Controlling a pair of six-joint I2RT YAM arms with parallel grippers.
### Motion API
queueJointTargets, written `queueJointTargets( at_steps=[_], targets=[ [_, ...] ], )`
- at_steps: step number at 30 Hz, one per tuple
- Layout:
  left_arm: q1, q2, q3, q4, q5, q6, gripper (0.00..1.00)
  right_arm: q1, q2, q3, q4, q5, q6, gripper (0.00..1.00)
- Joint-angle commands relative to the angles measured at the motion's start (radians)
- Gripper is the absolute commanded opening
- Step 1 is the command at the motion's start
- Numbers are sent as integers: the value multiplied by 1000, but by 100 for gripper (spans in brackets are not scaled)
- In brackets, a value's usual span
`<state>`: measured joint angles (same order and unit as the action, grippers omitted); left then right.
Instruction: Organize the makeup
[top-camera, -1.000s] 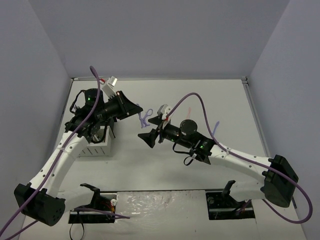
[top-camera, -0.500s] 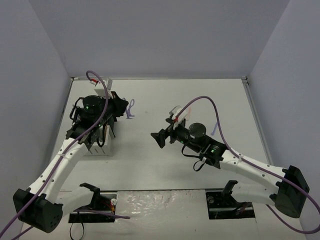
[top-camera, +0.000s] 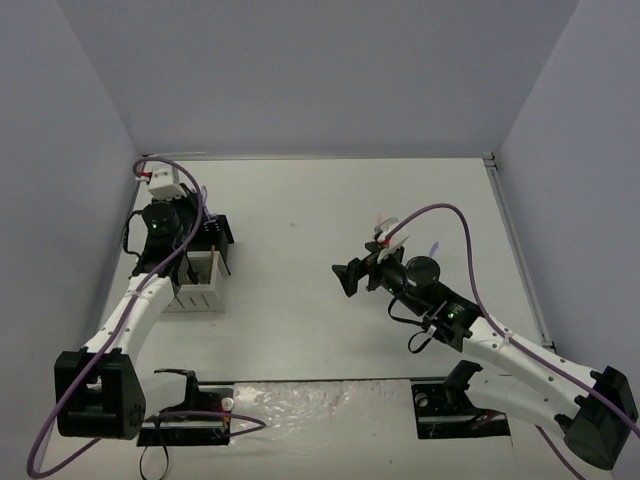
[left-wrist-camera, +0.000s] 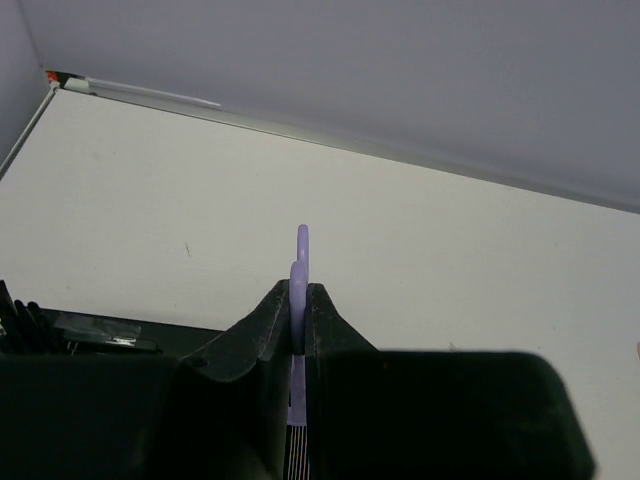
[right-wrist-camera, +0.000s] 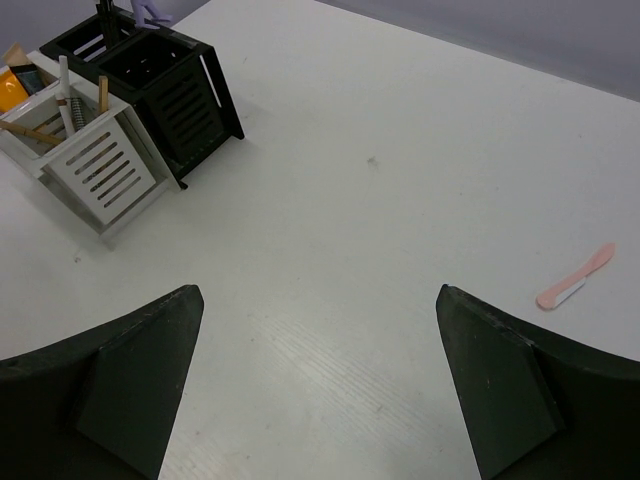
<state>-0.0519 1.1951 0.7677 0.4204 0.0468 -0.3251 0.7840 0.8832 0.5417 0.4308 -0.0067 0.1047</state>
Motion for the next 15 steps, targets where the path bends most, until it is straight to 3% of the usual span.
queueJointTargets(
  at_steps=[1, 15],
  targets=[
    [20, 11, -12, 199, 57, 37, 0, -12, -36, -5, 51, 17, 9, 100],
    [47, 19, -86, 214, 17, 57, 0, -20, -70, -13, 34, 26, 4, 100]
  ],
)
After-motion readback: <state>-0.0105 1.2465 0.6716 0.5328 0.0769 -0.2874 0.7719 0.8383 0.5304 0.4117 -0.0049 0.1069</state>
